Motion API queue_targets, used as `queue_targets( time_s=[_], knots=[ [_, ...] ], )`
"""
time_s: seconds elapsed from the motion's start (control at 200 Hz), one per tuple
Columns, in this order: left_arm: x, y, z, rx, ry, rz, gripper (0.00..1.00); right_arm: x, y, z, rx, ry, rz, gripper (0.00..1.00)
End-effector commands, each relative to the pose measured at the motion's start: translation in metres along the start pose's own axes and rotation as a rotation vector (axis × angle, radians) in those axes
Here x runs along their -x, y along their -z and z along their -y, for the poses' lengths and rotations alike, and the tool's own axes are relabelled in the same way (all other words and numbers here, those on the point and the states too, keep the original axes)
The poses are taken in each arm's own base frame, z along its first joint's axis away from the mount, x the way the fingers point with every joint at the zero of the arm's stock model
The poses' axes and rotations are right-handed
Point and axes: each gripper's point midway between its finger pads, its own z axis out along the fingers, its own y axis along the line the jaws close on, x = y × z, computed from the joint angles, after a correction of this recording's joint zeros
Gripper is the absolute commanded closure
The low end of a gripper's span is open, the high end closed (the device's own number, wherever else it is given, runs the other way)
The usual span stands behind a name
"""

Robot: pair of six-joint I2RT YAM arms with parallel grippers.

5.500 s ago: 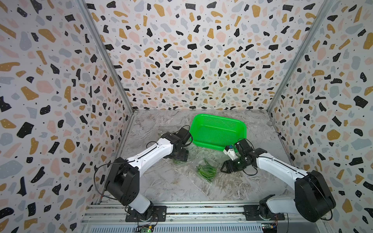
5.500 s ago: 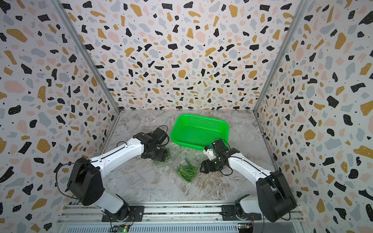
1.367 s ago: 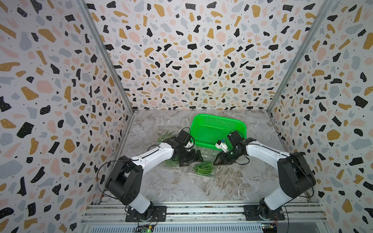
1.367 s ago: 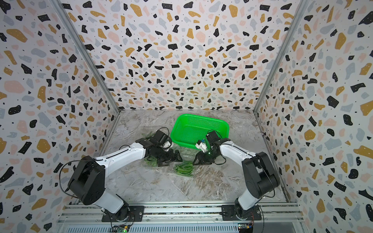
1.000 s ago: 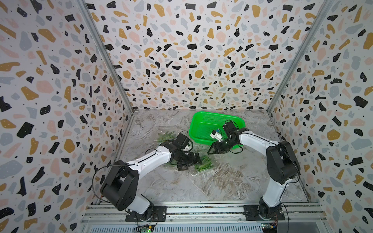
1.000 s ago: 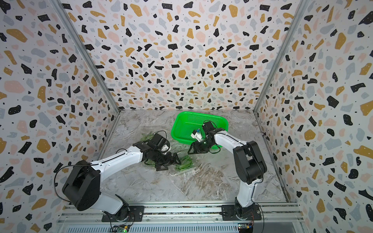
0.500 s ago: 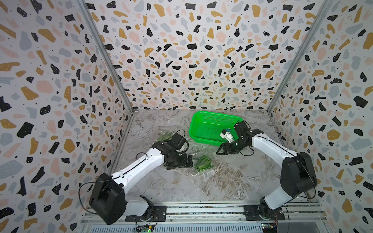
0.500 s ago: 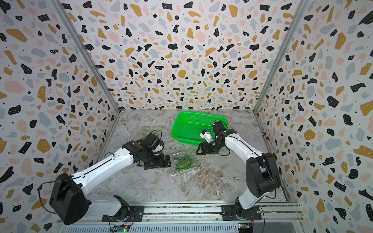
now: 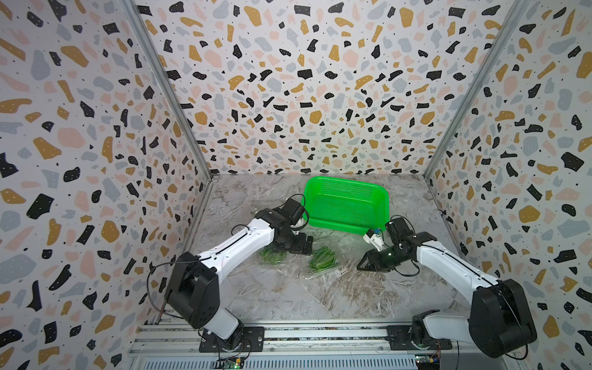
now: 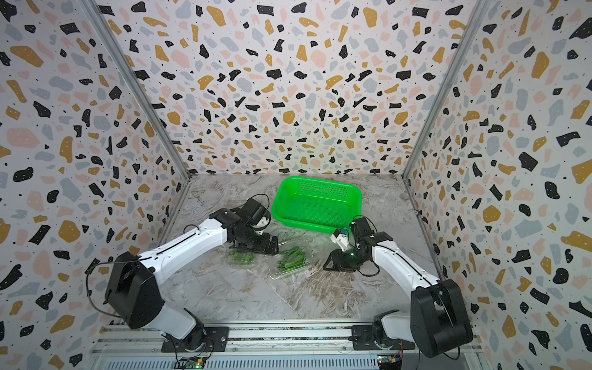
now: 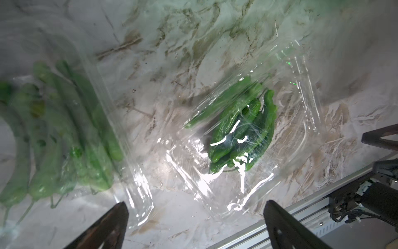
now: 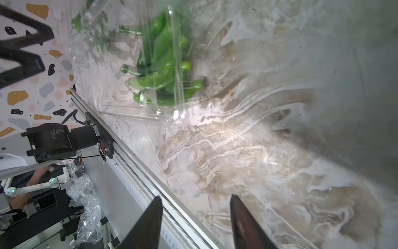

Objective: Take small green peppers out of containers
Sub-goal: Adjust the packing box at the center of the board.

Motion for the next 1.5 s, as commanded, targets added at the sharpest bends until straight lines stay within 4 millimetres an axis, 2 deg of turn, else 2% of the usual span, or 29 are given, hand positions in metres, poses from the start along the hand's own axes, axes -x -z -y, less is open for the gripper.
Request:
queue_targets(
  time_s=[0.0,0.185,0.395,0.646,0.821,1.051,1.322,1.492],
  knots=[
    [0.010,0.002,0.016,-0.060,-0.070,0.008,0.01,0.007,0.002,-0.003,0.041,-0.008,0.043,0.52],
    [0.016,-0.009,0.025,-0.105,-0.067,-0.002,0.01,0.011,-0.004,-0.004,0.095,-0.027,0.056,0.55],
    [0.032,-0.009,0.023,-0.068,-0.097,0.024,0.01,0.001,-0.020,-0.004,0.126,-0.031,-0.003,0.55],
    [0.039,-0.029,0.033,-0.103,-0.121,-0.009,0.01,-0.006,-0.038,-0.019,0.176,-0.003,-0.062,0.55],
    [0.033,-0.037,0.038,-0.139,-0.092,-0.038,0.00,0.010,-0.042,-0.024,0.195,0.011,-0.041,0.56],
    [0.020,-0.035,0.038,-0.161,-0.031,-0.050,0.01,0.042,-0.034,-0.017,0.189,0.022,0.000,0.56],
    [0.007,-0.033,0.036,-0.155,0.011,-0.068,0.01,0.057,-0.028,-0.007,0.197,0.015,0.020,0.56],
    [0.005,-0.029,0.031,-0.117,0.006,-0.061,0.01,0.053,-0.021,-0.001,0.188,0.000,0.035,0.55]
  ],
)
